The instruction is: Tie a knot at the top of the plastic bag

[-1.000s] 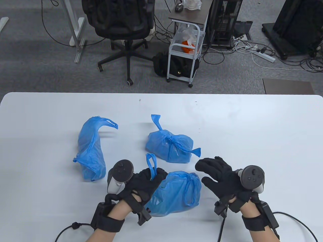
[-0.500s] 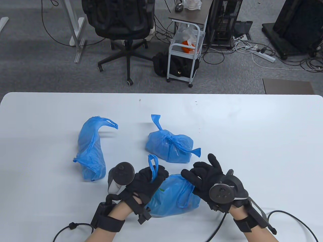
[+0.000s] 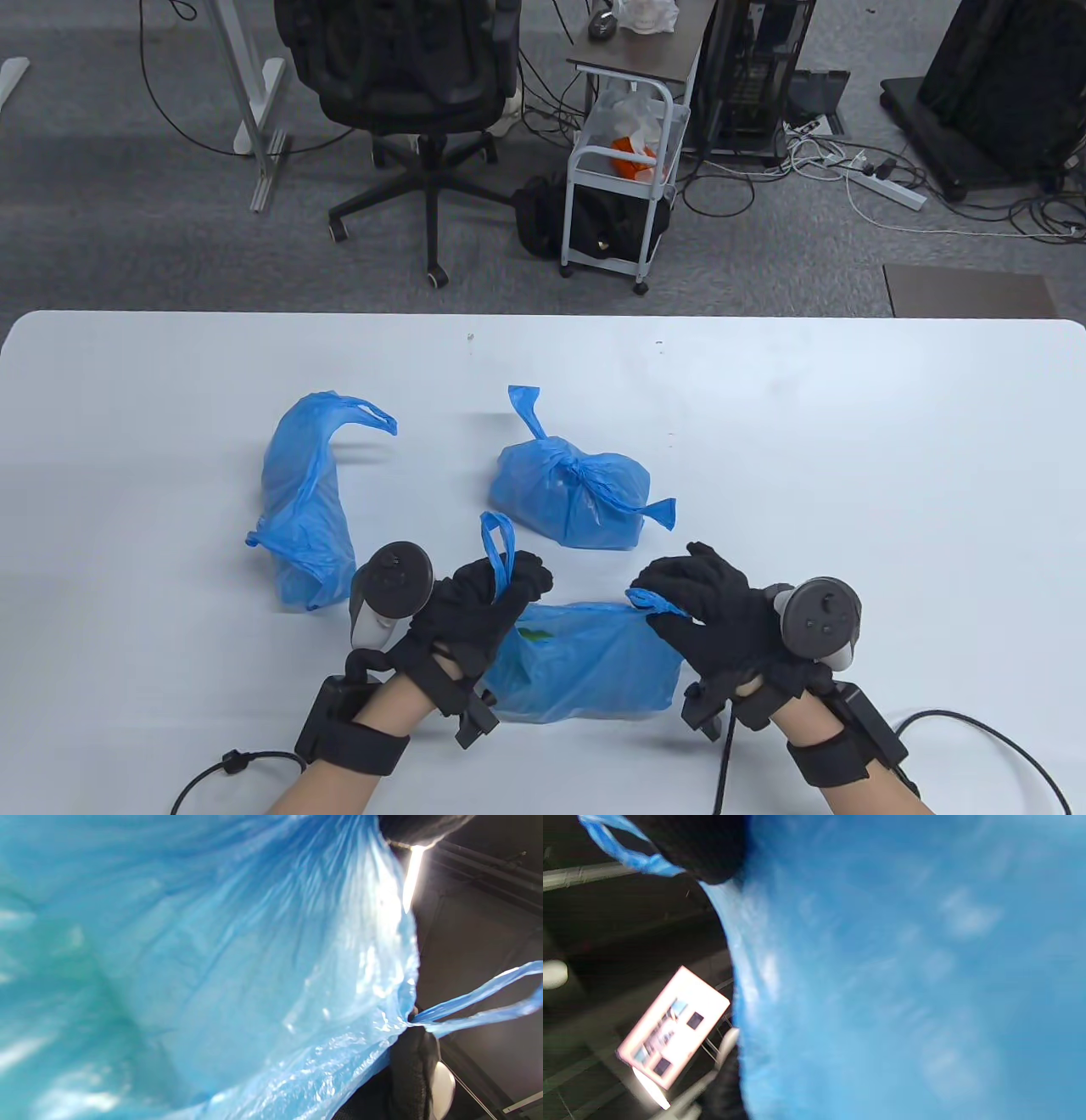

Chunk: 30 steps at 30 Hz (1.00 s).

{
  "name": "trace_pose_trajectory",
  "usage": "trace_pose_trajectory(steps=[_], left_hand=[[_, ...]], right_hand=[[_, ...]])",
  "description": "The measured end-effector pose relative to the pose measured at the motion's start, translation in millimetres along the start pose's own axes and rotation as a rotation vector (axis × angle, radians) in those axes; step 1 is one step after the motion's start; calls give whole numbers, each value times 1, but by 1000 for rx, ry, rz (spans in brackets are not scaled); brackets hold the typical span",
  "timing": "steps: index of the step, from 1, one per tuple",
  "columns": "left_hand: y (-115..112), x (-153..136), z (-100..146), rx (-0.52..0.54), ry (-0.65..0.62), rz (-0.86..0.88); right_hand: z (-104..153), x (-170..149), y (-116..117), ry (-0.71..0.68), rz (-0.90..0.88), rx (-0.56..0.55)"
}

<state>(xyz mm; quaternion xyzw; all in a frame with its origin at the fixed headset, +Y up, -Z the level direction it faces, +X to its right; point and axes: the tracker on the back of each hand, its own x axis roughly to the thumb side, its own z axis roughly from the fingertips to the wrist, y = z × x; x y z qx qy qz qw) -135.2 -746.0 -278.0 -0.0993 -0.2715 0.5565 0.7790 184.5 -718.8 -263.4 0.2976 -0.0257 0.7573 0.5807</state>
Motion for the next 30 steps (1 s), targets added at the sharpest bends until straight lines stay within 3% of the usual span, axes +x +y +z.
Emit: trace_pose_trajectory(steps=[5, 15, 21, 27, 30], left_hand=[[4, 3, 3, 4, -19, -9], [1, 13, 4, 0, -64, -33], [-7, 20, 5, -4, -94, -68], [-8, 32, 7, 43, -135, -144], [-8, 36, 7, 65, -144, -184]], right_hand=[[-2, -13, 8, 46, -260, 32], [-5, -18, 12, 33, -242, 90], [0, -17, 11, 64, -162, 29], [4, -13, 3, 53, -316, -52], [4, -12, 2, 58, -421, -39]])
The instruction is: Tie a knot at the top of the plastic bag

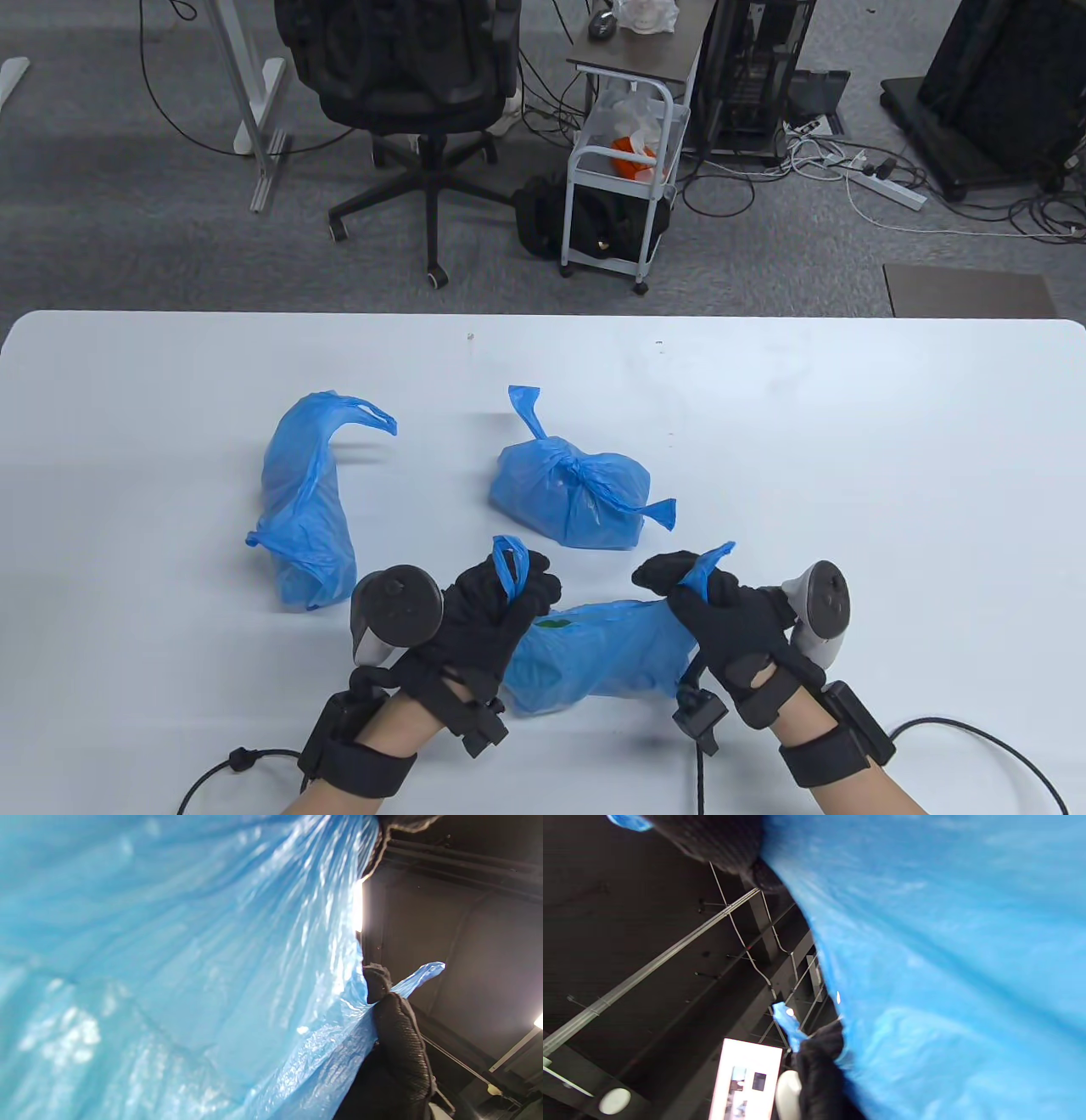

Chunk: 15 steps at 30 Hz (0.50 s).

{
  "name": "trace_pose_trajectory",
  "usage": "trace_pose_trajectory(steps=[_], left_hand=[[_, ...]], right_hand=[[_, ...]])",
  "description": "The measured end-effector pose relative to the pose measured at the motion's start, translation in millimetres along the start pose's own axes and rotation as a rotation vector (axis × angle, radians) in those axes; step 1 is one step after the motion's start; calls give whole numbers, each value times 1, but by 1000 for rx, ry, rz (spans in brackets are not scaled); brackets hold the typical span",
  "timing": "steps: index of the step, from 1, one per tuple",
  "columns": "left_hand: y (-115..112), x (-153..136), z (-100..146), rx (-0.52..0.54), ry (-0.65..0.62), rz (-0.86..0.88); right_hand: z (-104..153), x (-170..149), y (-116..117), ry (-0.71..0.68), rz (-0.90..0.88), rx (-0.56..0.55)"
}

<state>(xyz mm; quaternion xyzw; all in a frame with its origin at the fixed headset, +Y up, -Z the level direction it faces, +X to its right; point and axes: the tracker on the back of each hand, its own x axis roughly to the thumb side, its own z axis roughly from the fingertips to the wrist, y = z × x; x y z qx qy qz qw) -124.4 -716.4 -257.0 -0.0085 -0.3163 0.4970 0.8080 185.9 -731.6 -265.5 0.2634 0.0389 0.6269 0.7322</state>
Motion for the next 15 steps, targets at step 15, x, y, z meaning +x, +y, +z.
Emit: trace_pose_trajectory(steps=[15], left_hand=[[-21, 39, -29, -45, 46, -531]], right_hand=[[-27, 0, 32, 243, 697, 82]])
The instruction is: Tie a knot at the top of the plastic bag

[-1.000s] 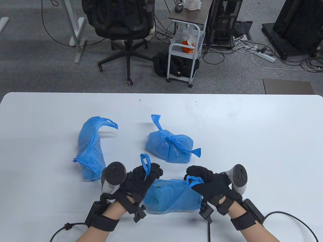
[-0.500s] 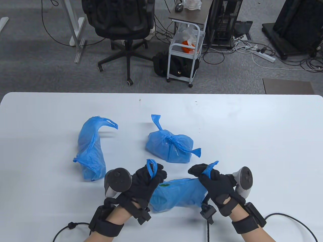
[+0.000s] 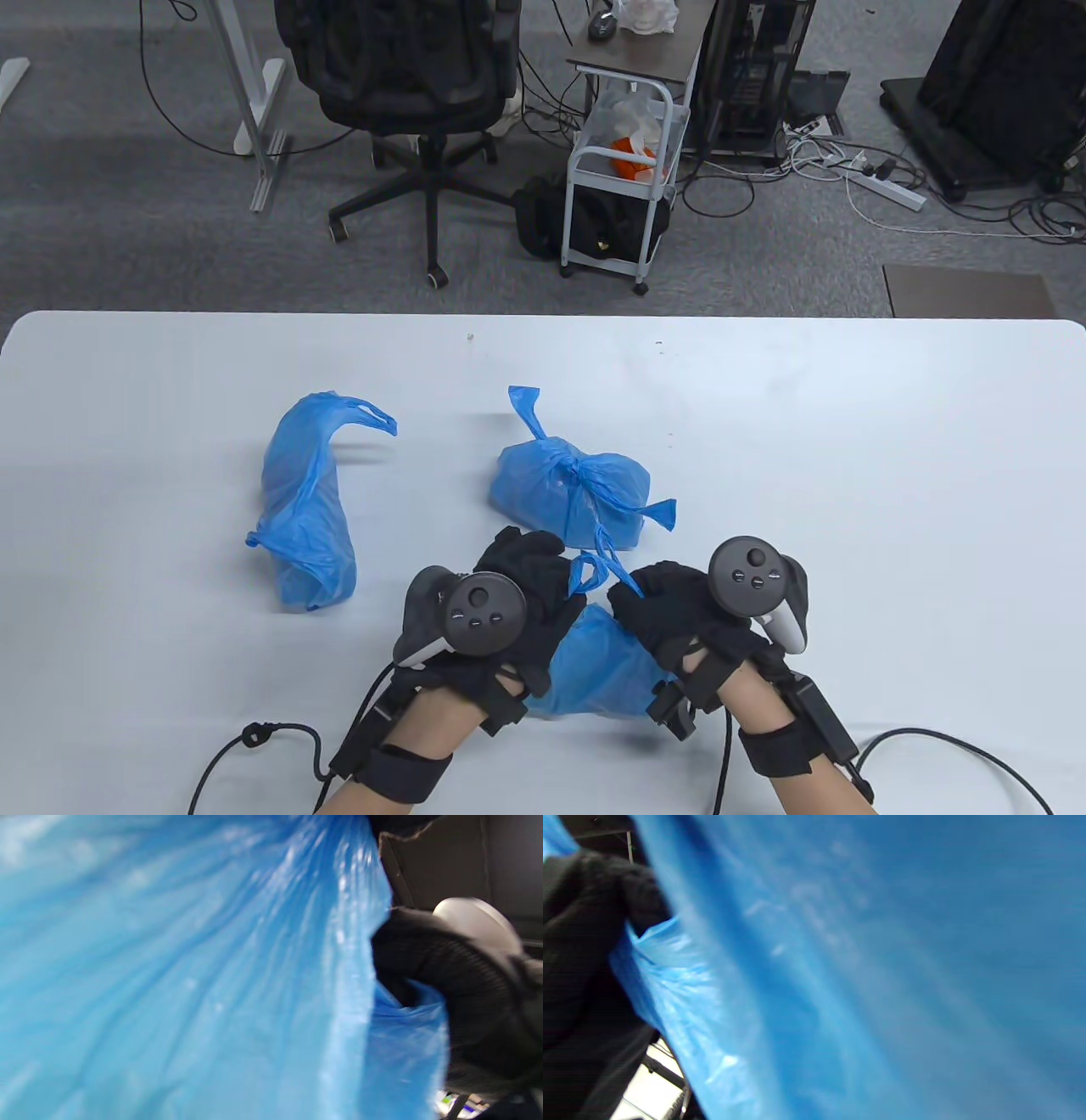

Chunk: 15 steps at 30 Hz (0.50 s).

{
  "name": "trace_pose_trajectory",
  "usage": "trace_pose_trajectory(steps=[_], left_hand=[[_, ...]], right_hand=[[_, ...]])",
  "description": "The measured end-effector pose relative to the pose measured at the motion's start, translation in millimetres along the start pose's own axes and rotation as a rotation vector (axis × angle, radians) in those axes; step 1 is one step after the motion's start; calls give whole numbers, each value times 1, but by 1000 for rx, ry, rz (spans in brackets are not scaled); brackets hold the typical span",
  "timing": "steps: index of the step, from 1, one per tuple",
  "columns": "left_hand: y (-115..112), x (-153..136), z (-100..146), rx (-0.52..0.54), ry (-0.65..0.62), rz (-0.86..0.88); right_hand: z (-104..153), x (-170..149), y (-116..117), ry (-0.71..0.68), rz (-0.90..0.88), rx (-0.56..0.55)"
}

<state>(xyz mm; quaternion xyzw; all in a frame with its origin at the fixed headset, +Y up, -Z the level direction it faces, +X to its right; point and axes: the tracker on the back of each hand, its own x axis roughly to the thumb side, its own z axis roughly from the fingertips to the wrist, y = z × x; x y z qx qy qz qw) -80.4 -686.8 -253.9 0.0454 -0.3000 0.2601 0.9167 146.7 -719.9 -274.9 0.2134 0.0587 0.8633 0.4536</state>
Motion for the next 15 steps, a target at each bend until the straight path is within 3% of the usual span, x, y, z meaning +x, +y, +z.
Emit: trace_pose_trajectory(steps=[6, 15], left_hand=[[-8, -1, 1, -22, -15, -134], [-22, -7, 7, -111, -11, -119]], right_hand=[[1, 2, 8, -111, 308, 34], [9, 4, 17, -161, 327, 87]])
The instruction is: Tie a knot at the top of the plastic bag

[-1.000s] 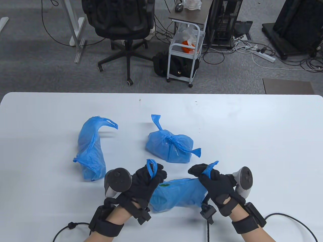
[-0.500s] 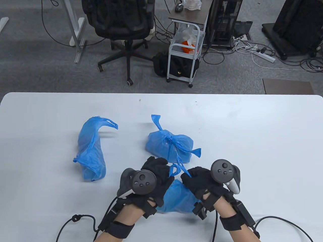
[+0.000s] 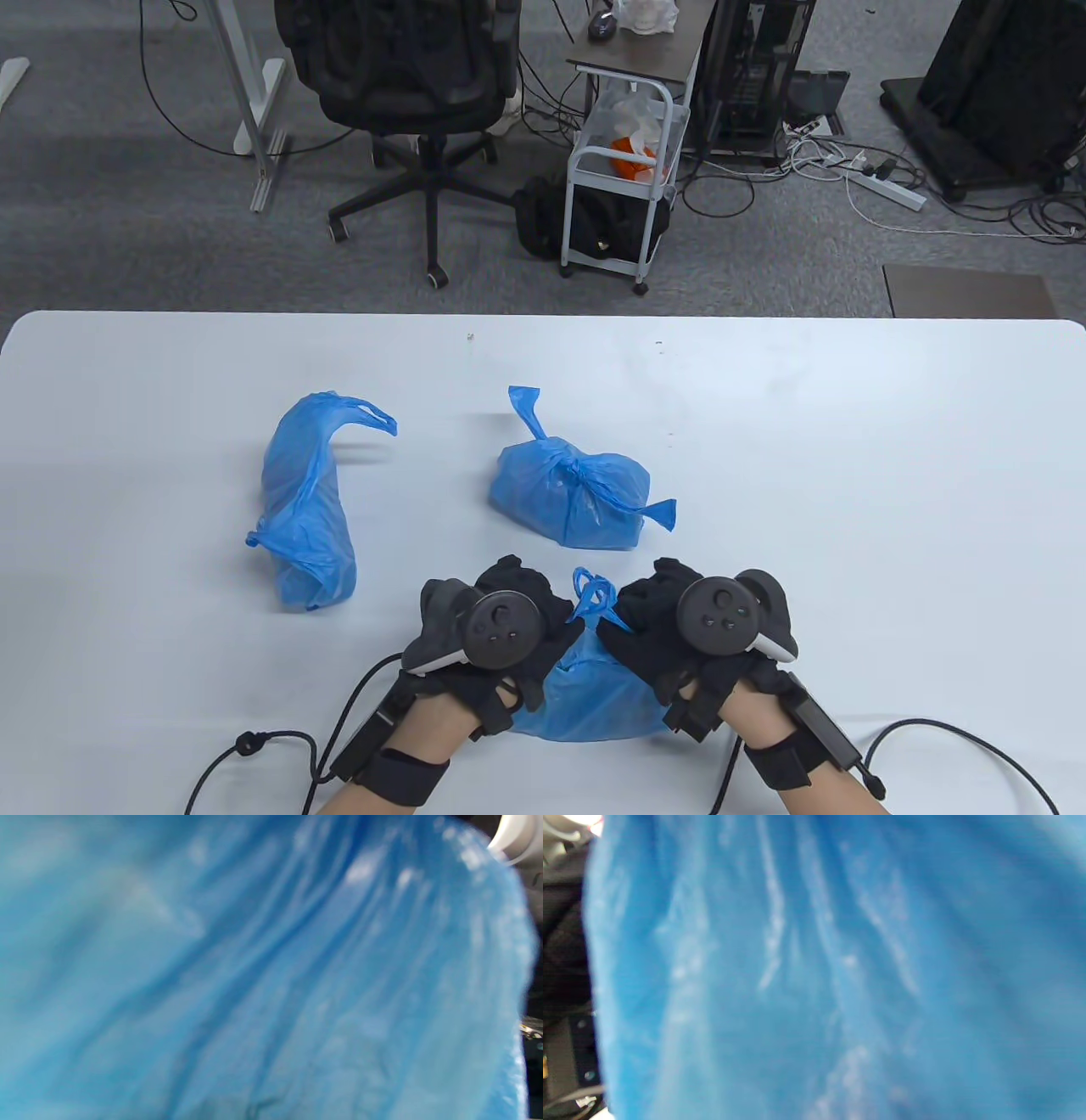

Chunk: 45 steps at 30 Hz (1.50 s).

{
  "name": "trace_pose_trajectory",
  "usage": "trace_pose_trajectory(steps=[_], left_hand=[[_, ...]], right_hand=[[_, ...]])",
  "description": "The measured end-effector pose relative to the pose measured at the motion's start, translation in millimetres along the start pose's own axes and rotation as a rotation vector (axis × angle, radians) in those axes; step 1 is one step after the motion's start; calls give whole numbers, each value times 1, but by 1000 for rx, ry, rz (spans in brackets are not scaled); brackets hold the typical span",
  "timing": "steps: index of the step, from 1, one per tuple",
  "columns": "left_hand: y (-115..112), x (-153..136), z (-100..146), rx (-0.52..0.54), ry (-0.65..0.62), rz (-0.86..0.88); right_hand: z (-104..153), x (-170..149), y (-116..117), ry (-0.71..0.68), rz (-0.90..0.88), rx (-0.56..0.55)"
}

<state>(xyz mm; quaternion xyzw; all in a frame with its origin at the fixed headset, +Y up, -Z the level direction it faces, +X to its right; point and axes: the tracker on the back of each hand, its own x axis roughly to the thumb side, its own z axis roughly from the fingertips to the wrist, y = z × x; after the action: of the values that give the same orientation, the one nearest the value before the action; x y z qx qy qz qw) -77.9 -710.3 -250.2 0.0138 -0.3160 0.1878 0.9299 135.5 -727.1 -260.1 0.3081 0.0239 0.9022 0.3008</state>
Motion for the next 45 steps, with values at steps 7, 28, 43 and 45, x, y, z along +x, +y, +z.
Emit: trace_pose_trajectory(steps=[7, 28, 43, 45], left_hand=[[-13, 8, -2, -57, -3, -16], [-12, 11, -2, -27, 51, -71], [-13, -4, 6, 2, 41, 588], [-12, -3, 6, 22, 30, 544]], right_hand=[[0, 3, 8, -44, -76, 31], [6, -7, -3, -55, -214, -169], [7, 10, -1, -199, -186, -140], [8, 8, -5, -195, -213, -177]])
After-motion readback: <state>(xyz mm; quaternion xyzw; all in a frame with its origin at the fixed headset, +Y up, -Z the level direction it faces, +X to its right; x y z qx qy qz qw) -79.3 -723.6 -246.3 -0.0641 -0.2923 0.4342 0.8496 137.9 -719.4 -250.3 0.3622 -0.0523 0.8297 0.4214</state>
